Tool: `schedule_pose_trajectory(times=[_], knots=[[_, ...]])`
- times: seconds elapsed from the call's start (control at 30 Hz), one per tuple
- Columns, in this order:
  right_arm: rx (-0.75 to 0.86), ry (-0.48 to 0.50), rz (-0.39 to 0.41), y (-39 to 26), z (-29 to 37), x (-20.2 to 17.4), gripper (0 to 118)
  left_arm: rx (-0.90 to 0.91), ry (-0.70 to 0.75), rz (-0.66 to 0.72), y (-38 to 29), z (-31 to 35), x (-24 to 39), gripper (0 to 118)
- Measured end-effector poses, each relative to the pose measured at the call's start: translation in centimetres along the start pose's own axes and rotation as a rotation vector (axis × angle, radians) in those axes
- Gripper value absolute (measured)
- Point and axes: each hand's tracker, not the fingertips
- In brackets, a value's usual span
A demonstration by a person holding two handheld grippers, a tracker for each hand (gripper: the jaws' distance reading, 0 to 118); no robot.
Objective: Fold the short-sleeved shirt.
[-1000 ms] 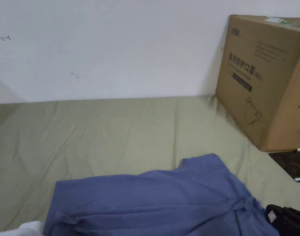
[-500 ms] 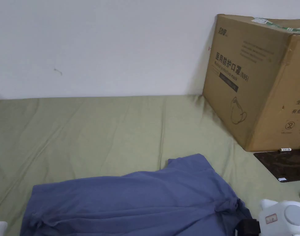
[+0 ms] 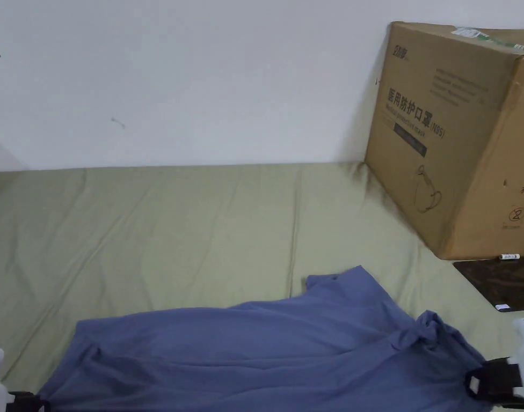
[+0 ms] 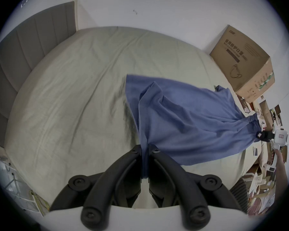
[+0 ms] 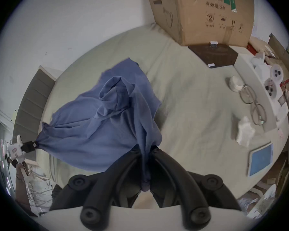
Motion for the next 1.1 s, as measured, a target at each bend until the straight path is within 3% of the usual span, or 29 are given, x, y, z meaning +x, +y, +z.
schedule_pose_trajectory(times=[0.1, 0.2, 0.37, 0.5, 0.57, 0.6, 0.63, 0.67, 0.7, 0.73, 0.9, 1.0, 1.07, 1.1], knots=[[-0.015, 0.003, 0.057, -3.1, 4.1, -1.2, 6, -0.011, 0.024, -0.065, -1.9, 2.9, 0.0, 6], [-0.087, 0.007, 0.032, -6.7, 4.5, -0.3, 6, -0.085, 0.015, -0.031, -5.5, 3.1, -1.1, 6], [-0.228, -0.042, 0.035, -11.9, -0.8, 1.8, 6, -0.250, 0.027, 0.026, -12.8, -1.7, -3.5, 6], [-0.208, -0.059, -0.002, -13.2, -3.5, 2.0, 7, -0.185, 0.015, 0.060, -13.6, -3.2, -5.0, 11], [-0.216, -0.056, -0.026, -12.4, -4.2, 2.9, 30, -0.207, 0.024, 0.041, -13.0, -3.1, -4.5, 19], [-0.231, 0.006, -0.077, -12.0, -4.1, 3.0, 44, -0.227, 0.040, -0.001, -12.5, -3.0, -4.2, 23], [-0.246, 0.025, -0.100, -11.7, -3.9, 2.8, 67, -0.244, 0.047, -0.035, -12.1, -2.8, -4.0, 34], [-0.261, -0.019, -0.079, -11.2, -3.7, 2.2, 84, -0.265, 0.058, -0.051, -11.7, -2.4, -3.7, 49], [-0.275, -0.088, -0.037, -10.7, -3.1, 1.8, 94, -0.293, 0.083, -0.055, -11.1, -2.1, -3.3, 70], [-0.256, -0.133, 0.007, -10.2, -2.3, 1.1, 94, -0.301, 0.137, -0.051, -10.4, -1.5, -2.9, 87], [0.039, -0.109, 0.244, -8.3, 3.6, -5.6, 94, 0.048, 0.113, -0.087, -6.2, 5.4, 1.4, 85], [0.334, -0.008, 0.309, -8.6, 7.3, -10.2, 92, 0.329, -0.017, -0.035, -5.3, 9.0, 4.0, 83], [0.541, 0.086, 0.302, -9.7, 9.0, -12.1, 71, 0.543, -0.032, -0.093, -5.8, 10.4, 5.2, 68], [0.660, 0.141, 0.310, -10.5, 9.7, -13.1, 49, 0.640, 0.014, -0.129, -6.4, 10.9, 6.1, 52]])
